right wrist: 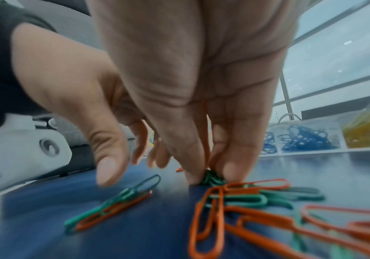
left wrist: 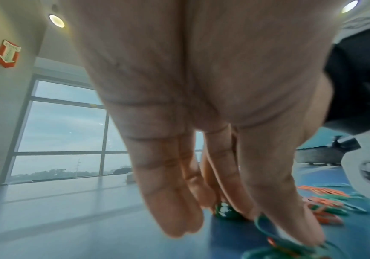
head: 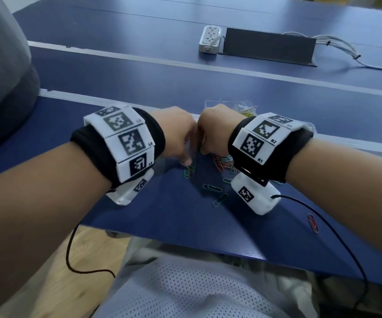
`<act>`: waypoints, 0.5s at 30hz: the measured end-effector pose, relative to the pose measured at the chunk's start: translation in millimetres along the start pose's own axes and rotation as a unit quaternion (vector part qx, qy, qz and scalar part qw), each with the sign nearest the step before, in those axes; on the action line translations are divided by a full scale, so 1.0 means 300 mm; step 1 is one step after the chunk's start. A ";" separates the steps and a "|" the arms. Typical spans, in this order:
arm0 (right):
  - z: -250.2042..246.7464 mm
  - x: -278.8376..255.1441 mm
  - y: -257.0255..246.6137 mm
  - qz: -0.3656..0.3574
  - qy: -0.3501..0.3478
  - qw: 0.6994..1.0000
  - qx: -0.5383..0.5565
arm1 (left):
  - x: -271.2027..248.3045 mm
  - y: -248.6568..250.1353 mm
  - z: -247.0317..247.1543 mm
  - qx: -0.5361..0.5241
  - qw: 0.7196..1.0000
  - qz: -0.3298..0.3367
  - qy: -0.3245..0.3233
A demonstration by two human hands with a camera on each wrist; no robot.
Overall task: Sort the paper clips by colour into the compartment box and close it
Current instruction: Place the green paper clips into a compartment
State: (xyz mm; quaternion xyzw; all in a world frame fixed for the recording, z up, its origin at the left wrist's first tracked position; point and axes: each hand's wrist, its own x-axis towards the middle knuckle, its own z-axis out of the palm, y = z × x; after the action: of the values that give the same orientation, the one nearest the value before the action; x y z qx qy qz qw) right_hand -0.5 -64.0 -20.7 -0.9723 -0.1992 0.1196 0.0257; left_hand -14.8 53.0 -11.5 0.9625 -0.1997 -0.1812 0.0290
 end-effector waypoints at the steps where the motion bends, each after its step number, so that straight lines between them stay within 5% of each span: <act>1: 0.002 0.002 -0.005 -0.003 -0.001 1.000 0.000 | -0.005 0.007 0.009 -0.003 1.000 0.005 -0.006; 15: -0.004 -0.021 0.047 0.031 -0.032 0.996 0.082 | -0.018 -0.001 0.040 -0.040 0.997 0.067 0.011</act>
State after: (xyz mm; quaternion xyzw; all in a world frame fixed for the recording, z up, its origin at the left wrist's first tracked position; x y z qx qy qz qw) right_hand -0.4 -79.4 -19.5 -0.9682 -0.1593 0.1675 0.0956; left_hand -23.6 55.7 -20.8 0.9470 -0.2559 -0.1758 0.0820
